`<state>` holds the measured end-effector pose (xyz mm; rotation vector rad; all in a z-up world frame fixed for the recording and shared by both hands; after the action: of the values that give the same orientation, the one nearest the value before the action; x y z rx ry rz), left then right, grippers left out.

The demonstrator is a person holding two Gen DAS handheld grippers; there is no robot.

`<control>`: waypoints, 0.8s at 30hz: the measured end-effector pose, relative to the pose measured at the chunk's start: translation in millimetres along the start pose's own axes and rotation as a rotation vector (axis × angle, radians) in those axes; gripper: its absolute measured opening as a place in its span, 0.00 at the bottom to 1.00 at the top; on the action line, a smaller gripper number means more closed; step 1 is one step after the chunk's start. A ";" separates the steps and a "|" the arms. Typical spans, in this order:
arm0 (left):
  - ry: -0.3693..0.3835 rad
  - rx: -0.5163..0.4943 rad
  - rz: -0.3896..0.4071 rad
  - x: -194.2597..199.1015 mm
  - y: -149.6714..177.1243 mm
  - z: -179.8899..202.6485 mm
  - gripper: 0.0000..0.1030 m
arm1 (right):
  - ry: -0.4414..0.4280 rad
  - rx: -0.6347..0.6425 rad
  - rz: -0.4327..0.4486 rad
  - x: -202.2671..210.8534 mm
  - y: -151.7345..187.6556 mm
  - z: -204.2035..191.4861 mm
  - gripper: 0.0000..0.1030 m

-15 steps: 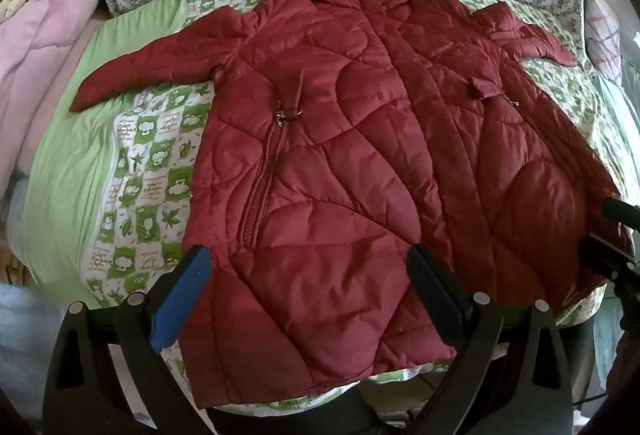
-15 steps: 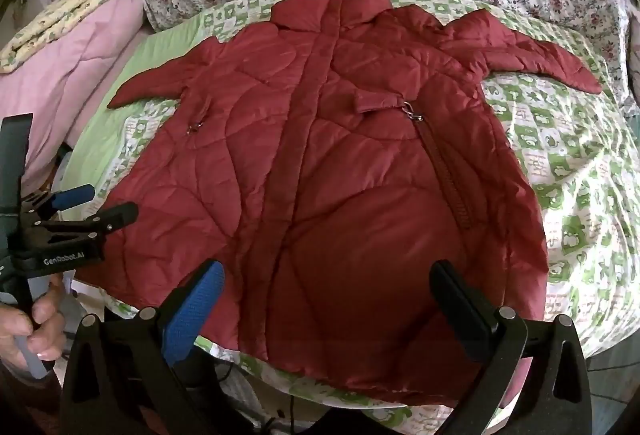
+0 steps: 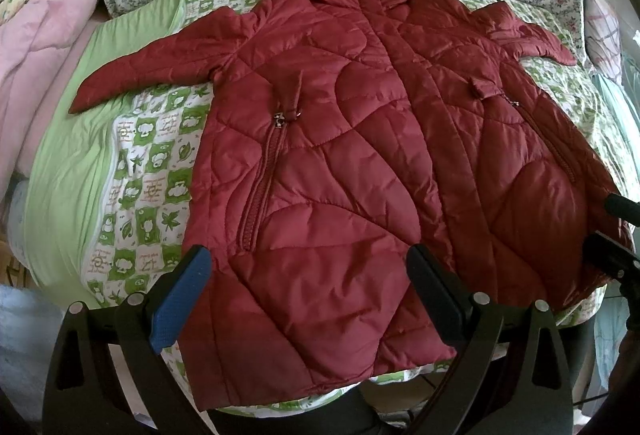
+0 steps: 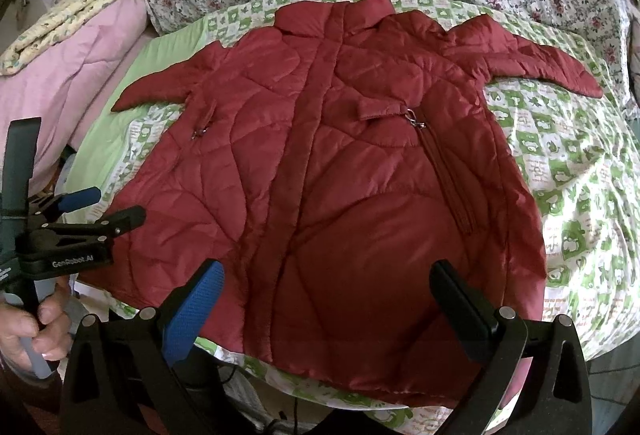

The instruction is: Fold large clothes

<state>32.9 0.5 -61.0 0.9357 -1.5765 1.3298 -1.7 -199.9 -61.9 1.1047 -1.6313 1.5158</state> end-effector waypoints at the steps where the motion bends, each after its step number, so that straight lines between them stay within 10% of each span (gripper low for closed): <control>1: 0.000 -0.001 0.000 0.4 0.0 -0.2 0.96 | 0.003 0.001 0.001 -0.1 0.3 0.3 1.00; 24: 0.002 0.000 0.000 -5.8 -5.5 2.0 0.96 | 0.024 0.018 -0.060 0.0 -1.0 5.2 1.00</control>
<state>39.8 -2.1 -64.5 0.9345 -1.5747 1.3301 -0.3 -205.0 -62.1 1.1313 -1.5570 1.5024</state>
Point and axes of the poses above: each gripper's, at about its wrist camera, not at the fingertips, and x roughly against the way its jaws point, z to its right, y to its underside, the point moved 7 cm from there along -x, roughly the way its jaws point, and after that the axes turned 7 degrees about -z, right-handed, at the moved point
